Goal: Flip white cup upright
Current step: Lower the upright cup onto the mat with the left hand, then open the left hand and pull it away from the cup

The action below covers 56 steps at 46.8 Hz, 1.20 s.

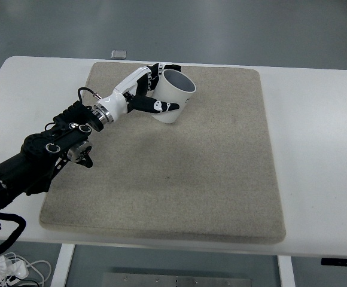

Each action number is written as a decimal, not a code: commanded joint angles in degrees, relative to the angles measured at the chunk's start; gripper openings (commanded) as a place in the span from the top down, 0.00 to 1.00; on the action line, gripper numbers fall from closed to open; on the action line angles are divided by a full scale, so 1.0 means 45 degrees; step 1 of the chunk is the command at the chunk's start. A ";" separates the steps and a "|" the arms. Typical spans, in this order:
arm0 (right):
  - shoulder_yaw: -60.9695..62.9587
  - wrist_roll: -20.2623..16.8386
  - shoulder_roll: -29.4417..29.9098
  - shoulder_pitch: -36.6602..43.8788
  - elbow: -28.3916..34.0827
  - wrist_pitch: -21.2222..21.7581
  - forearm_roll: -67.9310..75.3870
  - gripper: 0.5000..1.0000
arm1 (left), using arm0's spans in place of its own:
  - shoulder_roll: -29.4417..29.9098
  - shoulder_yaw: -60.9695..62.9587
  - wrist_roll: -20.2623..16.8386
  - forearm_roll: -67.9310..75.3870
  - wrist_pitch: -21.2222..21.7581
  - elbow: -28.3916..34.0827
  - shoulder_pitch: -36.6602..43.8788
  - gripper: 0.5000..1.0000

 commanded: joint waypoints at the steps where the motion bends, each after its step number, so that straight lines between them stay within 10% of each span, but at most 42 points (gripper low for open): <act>1: -0.0010 -0.0015 0.0000 0.0002 -0.0001 0.0000 0.0001 0.10 | -0.0023 0.0003 0.0003 -0.0037 0.0069 -0.0002 0.0083 0.83; 12: 0.0009 0.0005 0.0000 0.0002 -0.0001 0.0000 0.0001 0.10 | -0.0082 0.0023 0.0003 -0.0135 0.0108 0.0018 0.0493 0.50; 16: 0.0009 0.0005 0.0000 0.0002 -0.0001 0.0000 0.0001 0.10 | -0.0082 -0.0016 0.0003 -0.0154 0.0108 0.0018 0.0591 0.17; 21: -0.0010 0.0005 0.0000 0.0002 -0.0001 0.0000 0.0001 0.10 | -0.0062 -0.0075 0.0003 -0.0155 0.0108 0.0018 0.0611 0.09; 56: 0.0010 0.0005 0.0000 0.0002 -0.0001 0.0000 0.0001 0.10 | 0.1148 -0.0464 0.0003 -0.0213 -0.0321 -0.1036 0.0630 0.01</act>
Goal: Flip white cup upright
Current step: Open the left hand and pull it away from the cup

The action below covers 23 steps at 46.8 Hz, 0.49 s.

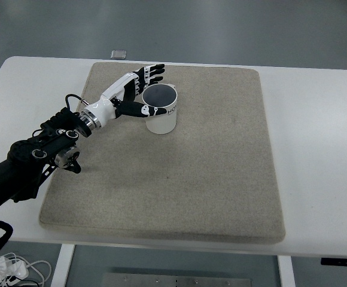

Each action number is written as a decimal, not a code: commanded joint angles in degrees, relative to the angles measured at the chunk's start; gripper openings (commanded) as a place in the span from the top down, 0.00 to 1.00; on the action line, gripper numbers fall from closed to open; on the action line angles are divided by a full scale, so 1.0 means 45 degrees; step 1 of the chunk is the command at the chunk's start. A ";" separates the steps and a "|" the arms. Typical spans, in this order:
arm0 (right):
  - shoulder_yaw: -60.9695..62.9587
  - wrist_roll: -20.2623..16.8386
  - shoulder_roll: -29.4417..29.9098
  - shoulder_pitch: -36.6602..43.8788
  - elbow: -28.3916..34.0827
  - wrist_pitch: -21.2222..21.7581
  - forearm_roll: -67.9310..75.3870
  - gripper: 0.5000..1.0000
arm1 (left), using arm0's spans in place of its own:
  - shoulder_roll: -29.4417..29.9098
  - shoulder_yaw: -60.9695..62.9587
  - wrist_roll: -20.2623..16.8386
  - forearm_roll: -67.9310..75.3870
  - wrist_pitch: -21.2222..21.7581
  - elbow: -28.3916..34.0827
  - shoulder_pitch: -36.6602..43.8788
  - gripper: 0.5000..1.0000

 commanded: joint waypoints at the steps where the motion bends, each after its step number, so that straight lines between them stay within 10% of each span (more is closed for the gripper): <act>1: 0.0009 0.0001 0.0000 0.0000 0.0000 0.0001 -0.0003 0.10 | 0.0265 -0.0401 0.0000 -0.0028 -0.0039 -0.0395 0.0000 0.01; 23: -0.0010 0.0001 0.0000 0.0000 0.0000 0.0001 -0.0003 0.10 | 0.1398 -0.2179 0.0000 -0.3755 -0.0957 -0.1256 -0.1112 0.01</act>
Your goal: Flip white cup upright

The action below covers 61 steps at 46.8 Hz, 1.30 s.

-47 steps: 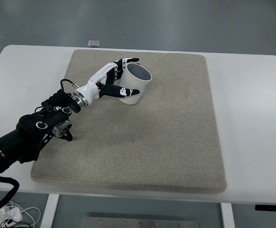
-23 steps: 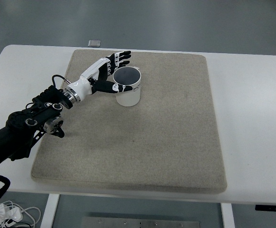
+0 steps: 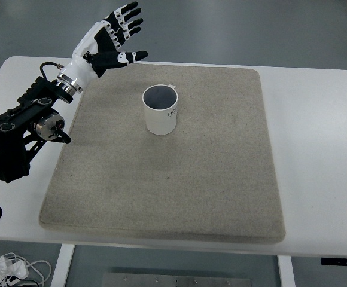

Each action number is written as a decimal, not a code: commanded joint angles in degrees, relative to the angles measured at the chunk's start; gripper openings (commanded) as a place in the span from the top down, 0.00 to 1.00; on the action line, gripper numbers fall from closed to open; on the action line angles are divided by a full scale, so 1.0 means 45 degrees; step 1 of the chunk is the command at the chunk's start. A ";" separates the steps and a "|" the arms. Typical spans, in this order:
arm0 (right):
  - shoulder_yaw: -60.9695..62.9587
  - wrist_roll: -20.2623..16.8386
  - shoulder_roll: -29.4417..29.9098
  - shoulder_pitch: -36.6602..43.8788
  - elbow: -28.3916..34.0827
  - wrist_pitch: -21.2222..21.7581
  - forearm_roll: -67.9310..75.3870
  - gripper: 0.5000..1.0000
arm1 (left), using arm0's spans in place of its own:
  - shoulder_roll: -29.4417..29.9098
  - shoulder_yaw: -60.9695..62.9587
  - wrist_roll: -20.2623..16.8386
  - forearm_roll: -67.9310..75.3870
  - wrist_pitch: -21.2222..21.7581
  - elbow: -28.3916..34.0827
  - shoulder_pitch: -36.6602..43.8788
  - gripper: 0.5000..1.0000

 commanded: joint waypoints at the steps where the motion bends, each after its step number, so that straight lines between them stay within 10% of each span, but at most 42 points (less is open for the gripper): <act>1: -0.0014 0.0003 0.0000 0.0002 0.0000 -0.0019 -0.0002 0.10 | 0.0187 0.0097 0.0000 -0.1316 -0.0189 0.0172 -0.0331 0.01; 20: 0.0006 -0.0017 0.0000 0.0002 0.0000 0.0001 -0.0002 0.10 | -0.0475 -0.0020 0.0000 -0.5186 -0.0228 0.3237 -0.1483 0.01; 36: 0.0006 0.0003 0.0000 0.0002 0.0000 0.0001 -0.0002 0.10 | -0.1140 -0.0352 0.5100 -0.8954 -0.0209 0.4313 -0.1718 0.01; 61: 0.0084 0.0003 0.0000 -0.0018 0.0000 0.0079 0.0056 0.10 | -0.1180 -0.1251 0.7192 -1.1807 -0.0150 0.4743 -0.1503 0.01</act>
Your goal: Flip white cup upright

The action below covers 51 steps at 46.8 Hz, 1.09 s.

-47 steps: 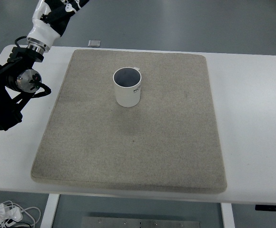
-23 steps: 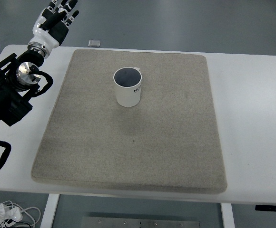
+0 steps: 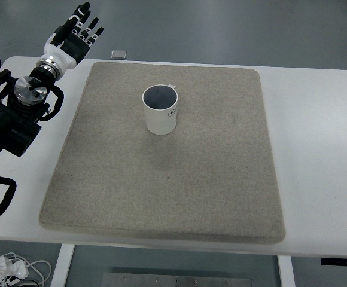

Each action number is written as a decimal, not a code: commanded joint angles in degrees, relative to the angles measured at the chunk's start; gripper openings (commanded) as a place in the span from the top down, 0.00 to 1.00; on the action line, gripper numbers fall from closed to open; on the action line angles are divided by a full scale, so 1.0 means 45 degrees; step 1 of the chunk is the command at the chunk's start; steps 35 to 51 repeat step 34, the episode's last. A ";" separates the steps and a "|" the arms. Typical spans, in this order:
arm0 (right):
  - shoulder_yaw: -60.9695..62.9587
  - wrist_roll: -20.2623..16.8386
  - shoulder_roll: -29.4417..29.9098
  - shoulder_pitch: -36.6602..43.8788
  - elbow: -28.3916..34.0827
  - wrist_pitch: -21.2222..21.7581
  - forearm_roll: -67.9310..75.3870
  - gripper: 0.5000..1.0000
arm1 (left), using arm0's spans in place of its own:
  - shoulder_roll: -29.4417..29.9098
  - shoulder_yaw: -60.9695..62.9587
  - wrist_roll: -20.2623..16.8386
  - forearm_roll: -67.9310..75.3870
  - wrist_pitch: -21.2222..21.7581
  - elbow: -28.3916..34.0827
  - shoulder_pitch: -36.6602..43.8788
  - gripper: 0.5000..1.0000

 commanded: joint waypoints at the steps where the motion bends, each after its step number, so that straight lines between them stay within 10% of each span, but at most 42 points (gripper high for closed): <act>1: 0.0087 0.0001 0.0000 0.0000 0.0000 0.0012 0.0014 0.10 | 0.0004 -0.0044 0.0003 -0.0030 -0.0135 0.0014 0.0095 0.01; 17: 0.0127 0.0060 0.0000 0.0000 0.0020 0.0032 0.0033 0.10 | -0.0425 0.0172 -0.1266 0.0457 -0.1171 0.0853 0.0330 0.01; 51: 0.0087 0.0040 0.0000 0.0000 0.0039 0.0051 0.0033 0.10 | -0.0738 0.0171 -0.1325 0.0849 -0.1093 0.0932 0.0311 0.01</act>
